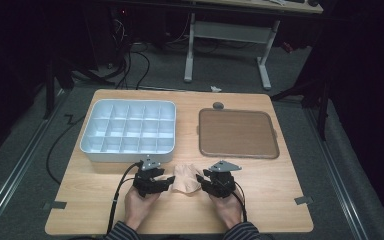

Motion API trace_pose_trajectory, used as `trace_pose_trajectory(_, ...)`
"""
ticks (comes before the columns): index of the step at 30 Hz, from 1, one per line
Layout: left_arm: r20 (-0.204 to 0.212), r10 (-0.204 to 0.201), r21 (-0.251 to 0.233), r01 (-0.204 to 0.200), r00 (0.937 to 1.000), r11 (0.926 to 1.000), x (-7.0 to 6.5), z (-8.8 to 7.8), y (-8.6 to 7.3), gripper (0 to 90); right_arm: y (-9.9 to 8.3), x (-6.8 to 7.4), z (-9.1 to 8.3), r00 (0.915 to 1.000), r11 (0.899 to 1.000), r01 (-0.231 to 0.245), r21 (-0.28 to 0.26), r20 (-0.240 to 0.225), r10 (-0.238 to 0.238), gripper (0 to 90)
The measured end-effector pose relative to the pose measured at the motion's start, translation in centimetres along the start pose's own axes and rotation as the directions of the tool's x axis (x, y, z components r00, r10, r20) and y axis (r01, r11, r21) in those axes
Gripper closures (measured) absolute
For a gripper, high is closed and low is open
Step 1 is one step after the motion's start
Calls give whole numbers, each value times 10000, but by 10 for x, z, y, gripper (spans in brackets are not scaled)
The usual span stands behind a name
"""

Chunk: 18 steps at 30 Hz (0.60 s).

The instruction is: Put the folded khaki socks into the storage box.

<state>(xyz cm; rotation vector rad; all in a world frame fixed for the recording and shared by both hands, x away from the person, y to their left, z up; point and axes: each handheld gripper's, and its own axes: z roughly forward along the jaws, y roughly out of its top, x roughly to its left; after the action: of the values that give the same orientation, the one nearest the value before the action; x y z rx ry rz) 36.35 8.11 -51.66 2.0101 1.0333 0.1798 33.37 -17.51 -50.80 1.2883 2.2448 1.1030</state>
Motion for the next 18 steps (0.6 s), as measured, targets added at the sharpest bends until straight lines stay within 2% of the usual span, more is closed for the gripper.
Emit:
trace_pose_trajectory(3,107,-112,-41,112,9999,9999,4,-2,8,454,3,6,-5,9996,9995,270,-150,-125,-272,712)
trace_pose_trajectory(6,311,-488,-145,493,9983,9987,9,-3,13,463,6,12,-8,9984,9986,453,-266,-312,-461,756)
trace_pose_trajectory(11,428,-757,8,757,9962,9971,14,5,21,463,11,23,-6,9948,9971,713,-251,-712,-729,798)
trace_pose_trajectory(12,595,-874,-23,877,9944,9961,15,7,22,464,11,23,-5,9941,9968,774,-218,-749,-788,804)
trace_pose_trajectory(18,661,-847,292,829,9942,9961,14,18,23,470,4,25,7,9940,9978,650,104,-891,-638,824)
